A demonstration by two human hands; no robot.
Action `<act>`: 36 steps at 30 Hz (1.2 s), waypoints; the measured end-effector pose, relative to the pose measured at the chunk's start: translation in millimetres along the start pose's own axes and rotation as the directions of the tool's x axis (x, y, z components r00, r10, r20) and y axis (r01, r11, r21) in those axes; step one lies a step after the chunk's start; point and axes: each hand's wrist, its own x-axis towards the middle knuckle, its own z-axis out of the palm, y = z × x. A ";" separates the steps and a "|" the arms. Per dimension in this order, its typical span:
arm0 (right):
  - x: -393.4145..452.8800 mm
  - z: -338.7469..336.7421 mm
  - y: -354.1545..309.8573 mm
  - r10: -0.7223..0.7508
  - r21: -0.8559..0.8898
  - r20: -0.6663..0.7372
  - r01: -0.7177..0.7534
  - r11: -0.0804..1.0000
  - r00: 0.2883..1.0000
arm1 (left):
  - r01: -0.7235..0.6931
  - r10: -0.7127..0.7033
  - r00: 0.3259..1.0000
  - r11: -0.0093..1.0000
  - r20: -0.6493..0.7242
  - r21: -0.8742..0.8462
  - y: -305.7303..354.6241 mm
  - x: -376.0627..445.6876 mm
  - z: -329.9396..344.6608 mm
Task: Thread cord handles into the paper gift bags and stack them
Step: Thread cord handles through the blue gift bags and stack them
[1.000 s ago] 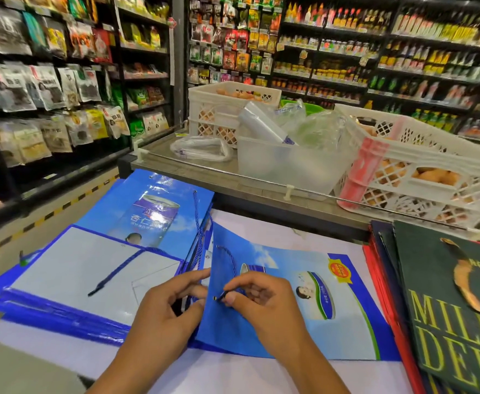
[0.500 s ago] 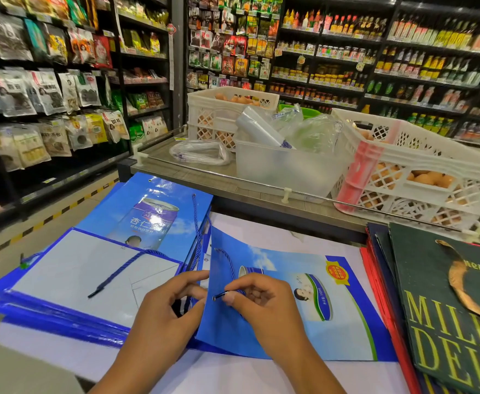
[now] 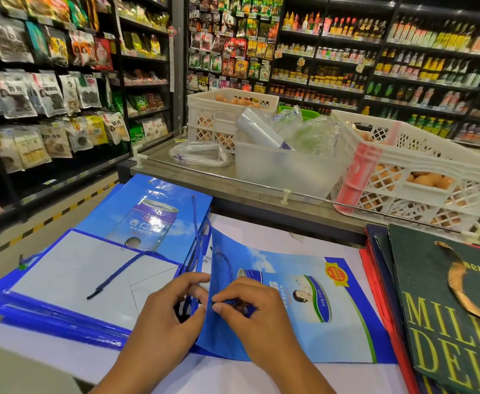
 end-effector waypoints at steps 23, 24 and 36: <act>0.3 -0.6 6.6 0.124 -0.002 0.037 -0.124 0.992 0.992 | -0.226 0.232 0.973 0.937 0.008 0.265 -7.4 6.7 3.2; 0.6 -0.5 7.1 0.130 0.002 0.032 -0.130 0.991 0.991 | -0.234 0.241 0.971 0.937 0.006 0.259 -7.7 7.0 3.4; 1.4 1.2 7.3 0.190 0.098 0.008 -0.190 0.977 0.982 | -0.087 0.090 0.996 0.989 -0.017 0.120 3.4 2.4 0.7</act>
